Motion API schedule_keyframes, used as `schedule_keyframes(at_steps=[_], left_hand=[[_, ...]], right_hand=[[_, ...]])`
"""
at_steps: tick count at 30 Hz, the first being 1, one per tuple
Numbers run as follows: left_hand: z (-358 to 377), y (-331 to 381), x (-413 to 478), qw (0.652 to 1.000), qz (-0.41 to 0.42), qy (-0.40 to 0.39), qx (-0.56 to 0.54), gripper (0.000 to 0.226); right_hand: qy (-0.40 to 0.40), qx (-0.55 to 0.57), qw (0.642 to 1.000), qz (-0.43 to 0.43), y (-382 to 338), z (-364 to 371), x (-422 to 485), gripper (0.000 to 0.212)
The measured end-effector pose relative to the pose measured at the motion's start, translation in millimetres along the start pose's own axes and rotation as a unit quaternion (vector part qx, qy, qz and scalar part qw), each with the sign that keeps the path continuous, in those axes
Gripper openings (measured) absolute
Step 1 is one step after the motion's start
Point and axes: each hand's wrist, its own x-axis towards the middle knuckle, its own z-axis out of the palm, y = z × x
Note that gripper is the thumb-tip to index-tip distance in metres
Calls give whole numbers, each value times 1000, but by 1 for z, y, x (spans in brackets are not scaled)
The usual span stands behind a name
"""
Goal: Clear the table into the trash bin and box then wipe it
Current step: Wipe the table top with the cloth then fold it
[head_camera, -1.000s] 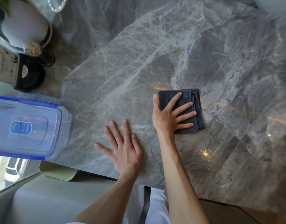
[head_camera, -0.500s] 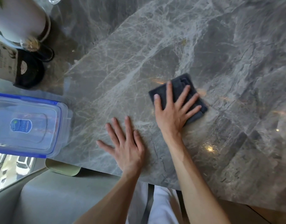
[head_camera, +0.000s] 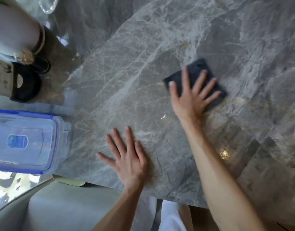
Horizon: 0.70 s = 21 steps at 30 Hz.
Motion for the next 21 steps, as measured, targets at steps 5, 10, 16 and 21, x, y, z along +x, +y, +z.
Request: schedule_keyframes(at_steps=[5, 10, 16, 21], left_hand=[[-2, 2, -2, 1000, 1, -14, 3, 57], [3, -2, -1, 1000, -3, 5, 6, 57], [2, -1, -1, 1000, 1, 9, 11, 57], [-1, 2, -2, 1000, 4, -6, 17, 58]], right_hand=[[-19, -34, 974, -223, 35, 6, -116, 64], [-29, -87, 987, -134, 147, -15, -104, 64], [10, -21, 998, 64, 49, -6, 34, 64], [31, -7, 988, -152, -3, 10, -63, 57]])
